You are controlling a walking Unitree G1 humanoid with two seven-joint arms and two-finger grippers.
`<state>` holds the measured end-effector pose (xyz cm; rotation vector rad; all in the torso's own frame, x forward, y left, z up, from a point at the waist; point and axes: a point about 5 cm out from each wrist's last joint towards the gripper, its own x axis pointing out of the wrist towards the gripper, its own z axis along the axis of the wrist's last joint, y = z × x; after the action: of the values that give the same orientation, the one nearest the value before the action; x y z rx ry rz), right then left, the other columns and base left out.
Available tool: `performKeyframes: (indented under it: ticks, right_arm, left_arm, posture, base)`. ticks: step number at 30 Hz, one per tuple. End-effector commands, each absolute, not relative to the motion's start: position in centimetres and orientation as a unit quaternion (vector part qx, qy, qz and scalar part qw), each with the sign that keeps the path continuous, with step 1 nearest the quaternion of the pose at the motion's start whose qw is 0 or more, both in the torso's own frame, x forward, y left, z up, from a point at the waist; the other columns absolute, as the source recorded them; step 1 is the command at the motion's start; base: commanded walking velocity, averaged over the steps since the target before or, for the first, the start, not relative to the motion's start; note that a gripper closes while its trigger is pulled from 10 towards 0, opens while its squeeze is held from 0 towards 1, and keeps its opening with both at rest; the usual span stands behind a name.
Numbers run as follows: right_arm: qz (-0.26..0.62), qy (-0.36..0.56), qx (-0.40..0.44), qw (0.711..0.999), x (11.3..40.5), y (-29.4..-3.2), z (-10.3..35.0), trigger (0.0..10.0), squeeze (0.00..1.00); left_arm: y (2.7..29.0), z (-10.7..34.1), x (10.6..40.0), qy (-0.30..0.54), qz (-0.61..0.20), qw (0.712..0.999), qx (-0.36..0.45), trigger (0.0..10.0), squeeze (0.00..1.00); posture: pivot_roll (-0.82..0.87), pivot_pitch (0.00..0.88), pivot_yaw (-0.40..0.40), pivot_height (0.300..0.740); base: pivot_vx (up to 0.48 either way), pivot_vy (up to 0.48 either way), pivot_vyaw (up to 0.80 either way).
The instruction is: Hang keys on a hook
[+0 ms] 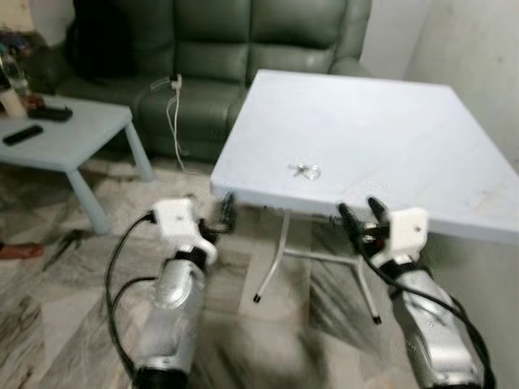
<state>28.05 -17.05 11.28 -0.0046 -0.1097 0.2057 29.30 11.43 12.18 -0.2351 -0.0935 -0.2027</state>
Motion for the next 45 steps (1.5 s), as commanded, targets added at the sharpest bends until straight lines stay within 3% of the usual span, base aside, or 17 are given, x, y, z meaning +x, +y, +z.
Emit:
performKeyframes:
  ticks: [1, 12, 17, 45]
  right_arm:
    - [0.117, -0.068, 0.006, 0.991, 28.32, -16.13, 12.01, 10.0, 0.00]
    - [0.122, -0.067, -0.012, 0.990, 28.31, -16.06, 12.02, 10.0, 0.00]
    - [0.121, -0.066, -0.003, 0.990, 28.28, -16.02, 11.94, 10.0, 0.00]
    - [0.119, -0.069, 0.007, 0.990, 28.63, -16.11, 12.13, 10.0, 0.00]
  left_arm:
    - [11.94, 12.30, 29.34, -0.047, -0.094, 0.988, -0.113, 10.0, 0.00]
    - [11.82, 12.30, 29.34, -0.046, -0.096, 0.988, -0.112, 10.0, 0.00]
    - [11.77, 12.26, 29.36, -0.045, -0.096, 0.988, -0.112, 10.0, 0.00]
    - [11.73, 12.39, 29.58, -0.047, -0.094, 0.988, -0.115, 10.0, 0.00]
  posture:
    - [-0.03, 0.000, -0.085, 0.740]
    - [-0.03, 0.000, -0.085, 0.740]
    - [-0.03, 0.002, -0.084, 0.740]
    - [-0.03, 0.000, -0.087, 0.740]
  base:
    - [0.274, 0.000, 0.00]
    - [0.271, 0.000, 0.00]
    - [0.270, 0.000, 0.69]
    - [0.268, 0.000, 0.00]
